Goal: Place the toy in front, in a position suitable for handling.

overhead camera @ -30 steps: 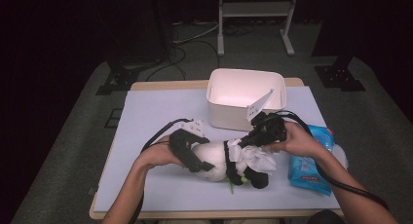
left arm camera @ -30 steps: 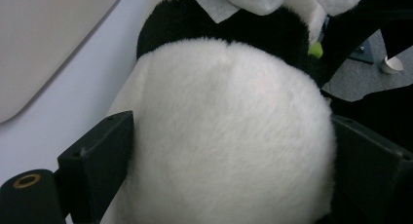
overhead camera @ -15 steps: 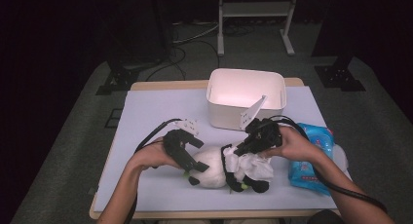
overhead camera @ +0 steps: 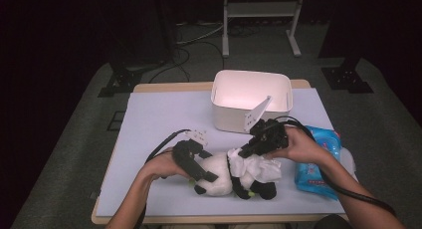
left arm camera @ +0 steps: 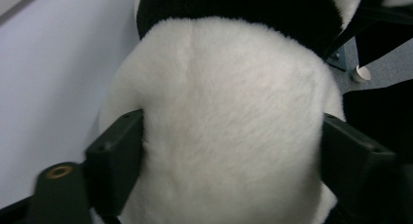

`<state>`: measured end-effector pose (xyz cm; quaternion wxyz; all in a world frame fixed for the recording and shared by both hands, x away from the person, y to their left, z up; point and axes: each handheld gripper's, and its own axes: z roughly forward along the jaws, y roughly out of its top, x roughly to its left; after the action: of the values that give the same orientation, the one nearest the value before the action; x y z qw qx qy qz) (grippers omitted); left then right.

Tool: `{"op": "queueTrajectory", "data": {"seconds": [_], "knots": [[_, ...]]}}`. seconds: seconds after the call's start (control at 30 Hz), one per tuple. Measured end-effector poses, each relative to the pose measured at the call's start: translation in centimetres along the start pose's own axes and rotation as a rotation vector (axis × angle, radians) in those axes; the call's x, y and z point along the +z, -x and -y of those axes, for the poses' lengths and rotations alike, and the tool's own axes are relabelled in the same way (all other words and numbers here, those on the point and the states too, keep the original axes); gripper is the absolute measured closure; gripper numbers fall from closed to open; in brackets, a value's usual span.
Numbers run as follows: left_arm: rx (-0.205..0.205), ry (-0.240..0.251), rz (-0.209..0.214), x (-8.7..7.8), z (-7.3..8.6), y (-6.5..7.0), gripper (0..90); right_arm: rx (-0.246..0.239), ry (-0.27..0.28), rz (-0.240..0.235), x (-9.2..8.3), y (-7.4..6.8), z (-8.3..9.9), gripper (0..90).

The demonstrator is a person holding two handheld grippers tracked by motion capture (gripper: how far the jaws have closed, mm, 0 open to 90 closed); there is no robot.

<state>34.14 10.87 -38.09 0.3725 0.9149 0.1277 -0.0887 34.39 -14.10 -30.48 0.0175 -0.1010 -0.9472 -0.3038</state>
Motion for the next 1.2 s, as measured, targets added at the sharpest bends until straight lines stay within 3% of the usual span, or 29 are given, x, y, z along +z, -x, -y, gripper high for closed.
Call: {"op": "queueTrajectory", "data": {"seconds": [0.17,0.23,0.27,0.37,0.47,0.63,0.7,0.87,1.07,1.2], "knots": [[0.027,0.020,-0.027,-0.6,-0.3,0.3,27.6,0.018,0.039,0.054,-0.6,1.0,-0.6,85.9],[0.034,0.021,-0.035,-0.7,-0.4,0.3,29.2,0.024,0.041,0.041,-0.7,1.2,-0.7,85.8],[0.039,0.021,-0.045,-0.9,-0.6,0.4,29.5,0.013,0.007,0.054,-0.5,1.2,-0.8,85.8],[0.046,0.011,-0.040,-1.1,-0.6,0.5,30.0,0.005,-0.060,0.022,0.3,1.1,-0.2,85.8],[0.027,-0.014,-0.020,-0.8,-0.8,0.5,20.2,0.023,-0.054,0.001,0.6,0.9,0.4,86.0],[-0.016,-0.028,-0.029,-0.1,-1.4,0.2,1.9,0.038,-0.054,-0.026,1.0,0.8,1.2,86.0],[-0.024,-0.037,-0.010,0.4,-1.5,0.0,0.0,0.036,-0.053,-0.028,0.9,0.7,1.3,86.0],[-0.028,-0.041,0.028,1.4,-1.5,-0.3,0.0,0.027,-0.052,-0.034,1.1,0.6,1.8,86.0],[-0.010,-0.035,0.027,2.4,-1.4,0.0,1.2,0.036,-0.051,-0.054,1.4,0.7,2.1,86.0],[-0.002,-0.003,0.012,1.6,-1.2,0.1,19.1,0.049,-0.039,-0.055,1.3,0.8,2.3,85.9]]}}
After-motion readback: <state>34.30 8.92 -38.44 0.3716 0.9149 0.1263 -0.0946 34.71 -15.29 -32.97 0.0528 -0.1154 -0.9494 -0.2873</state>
